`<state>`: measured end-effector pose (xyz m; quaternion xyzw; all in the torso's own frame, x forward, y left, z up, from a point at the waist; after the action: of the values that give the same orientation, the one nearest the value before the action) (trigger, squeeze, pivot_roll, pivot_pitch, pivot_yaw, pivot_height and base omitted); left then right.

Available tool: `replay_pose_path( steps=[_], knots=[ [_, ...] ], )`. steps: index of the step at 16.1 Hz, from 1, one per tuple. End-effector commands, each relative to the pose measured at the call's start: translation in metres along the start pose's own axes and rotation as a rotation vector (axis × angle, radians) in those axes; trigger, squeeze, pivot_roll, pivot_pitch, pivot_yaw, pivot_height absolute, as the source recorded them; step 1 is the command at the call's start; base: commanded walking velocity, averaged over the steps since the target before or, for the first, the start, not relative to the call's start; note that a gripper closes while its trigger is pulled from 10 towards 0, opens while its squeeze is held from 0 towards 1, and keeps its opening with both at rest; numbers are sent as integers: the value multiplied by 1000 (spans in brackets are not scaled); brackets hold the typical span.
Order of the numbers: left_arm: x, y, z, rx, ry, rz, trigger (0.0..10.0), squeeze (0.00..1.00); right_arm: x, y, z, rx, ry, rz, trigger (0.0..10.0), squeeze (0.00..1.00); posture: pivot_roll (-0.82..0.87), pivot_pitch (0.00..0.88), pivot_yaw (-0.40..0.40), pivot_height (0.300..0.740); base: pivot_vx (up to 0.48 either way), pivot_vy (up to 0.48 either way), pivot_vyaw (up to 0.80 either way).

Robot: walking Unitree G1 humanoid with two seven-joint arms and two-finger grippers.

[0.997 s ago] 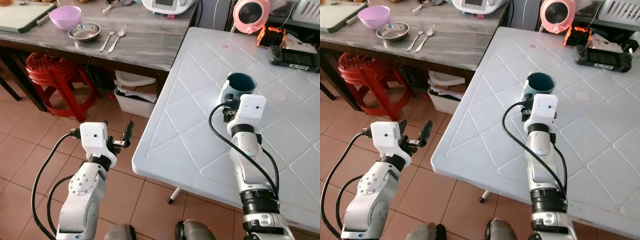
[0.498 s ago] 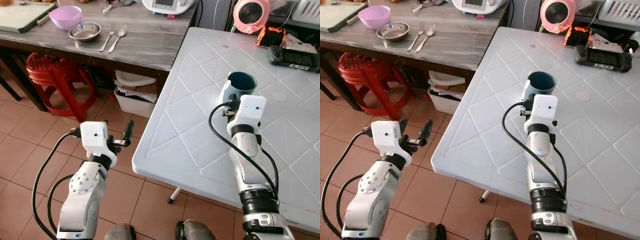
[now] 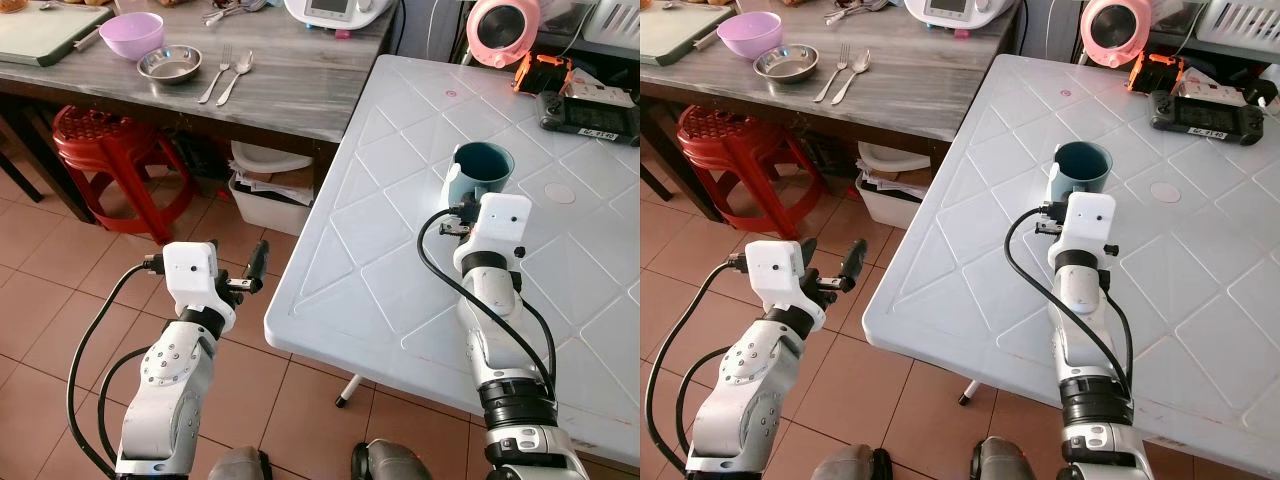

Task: Setting the table

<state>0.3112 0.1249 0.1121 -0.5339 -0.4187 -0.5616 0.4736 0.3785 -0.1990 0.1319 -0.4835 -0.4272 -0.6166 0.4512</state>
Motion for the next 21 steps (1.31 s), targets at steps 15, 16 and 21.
replay_pose_path(
  steps=[15,16,21],
  knots=[
    [-22,0,40,179,46,67,10000,0,11,-49,-12,52,5,-26,10000,0,-8,0,3,740,0,0,0],
    [-19,2,38,174,43,52,10000,0,9,-60,-17,47,9,-15,10000,0,-16,0,4,740,0,0,0],
    [-19,-3,49,193,56,40,10000,0,15,-72,-26,26,-49,-23,10000,0,-17,0,0,740,0,0,0]
  ],
)
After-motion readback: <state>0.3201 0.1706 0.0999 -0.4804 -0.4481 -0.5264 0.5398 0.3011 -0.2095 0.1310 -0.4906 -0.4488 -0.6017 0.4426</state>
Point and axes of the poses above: a point about 5 cm out from each wrist's last joint towards the gripper, its own y axis pointing out of the wrist towards the gripper, its own x axis along the axis of the wrist's last joint, z = x × y, the point moved 6 cm from there along y, pointing out of the wrist towards the gripper, and after that the axes turned 14 degrees about y, right-handed, at the moved point
